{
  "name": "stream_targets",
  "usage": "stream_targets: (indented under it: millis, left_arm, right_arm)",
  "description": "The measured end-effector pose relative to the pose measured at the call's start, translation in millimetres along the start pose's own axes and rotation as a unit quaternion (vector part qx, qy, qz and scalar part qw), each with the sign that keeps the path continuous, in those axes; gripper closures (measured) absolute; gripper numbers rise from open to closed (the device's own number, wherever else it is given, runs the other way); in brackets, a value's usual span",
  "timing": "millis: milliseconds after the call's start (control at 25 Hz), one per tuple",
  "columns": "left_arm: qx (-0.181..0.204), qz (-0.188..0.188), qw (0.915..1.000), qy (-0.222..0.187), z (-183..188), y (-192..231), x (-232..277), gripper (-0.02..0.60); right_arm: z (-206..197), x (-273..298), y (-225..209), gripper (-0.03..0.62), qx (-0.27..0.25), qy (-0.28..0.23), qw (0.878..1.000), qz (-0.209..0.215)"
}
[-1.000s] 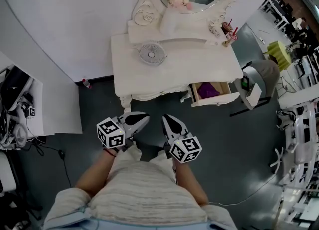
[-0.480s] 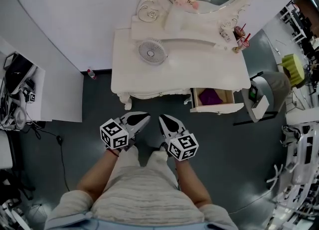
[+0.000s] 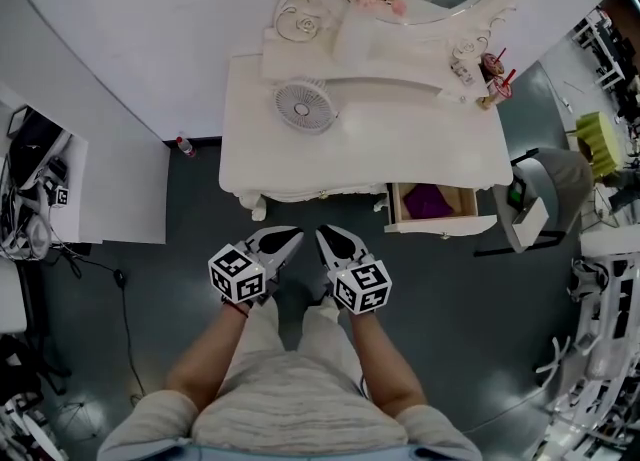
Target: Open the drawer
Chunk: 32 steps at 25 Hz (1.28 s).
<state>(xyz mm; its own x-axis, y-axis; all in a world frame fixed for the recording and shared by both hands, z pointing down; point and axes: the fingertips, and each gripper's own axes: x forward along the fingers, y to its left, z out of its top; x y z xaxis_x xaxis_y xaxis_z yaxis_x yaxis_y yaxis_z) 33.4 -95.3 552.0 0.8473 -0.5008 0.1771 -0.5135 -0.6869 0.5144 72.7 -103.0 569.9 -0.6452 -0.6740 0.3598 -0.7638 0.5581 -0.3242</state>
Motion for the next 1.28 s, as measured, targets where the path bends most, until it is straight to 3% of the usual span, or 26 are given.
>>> stream_targets:
  millis: [400, 520, 1280]
  left_arm:
    - [-0.031, 0.018, 0.9993, -0.007, -23.0, 24.7, -4.7, 0.566]
    - [-0.033, 0.018, 0.9993, -0.003, -30.2, 31.2, -5.9, 0.566]
    - [-0.059, 0.027, 0.9979, -0.001, -46.2, 70.3, -11.3, 0.566]
  right_arm:
    - [-25.5, 31.4, -30.5, 0.576, 0.004, 0.019, 1.000, -0.024]
    - [-35.0, 40.1, -42.7, 0.511, 0.018, 0.024, 0.999, -0.034]
    - [-97.0, 101.8, -115.1, 0.450, 0.003, 0.103, 0.988, -0.118]
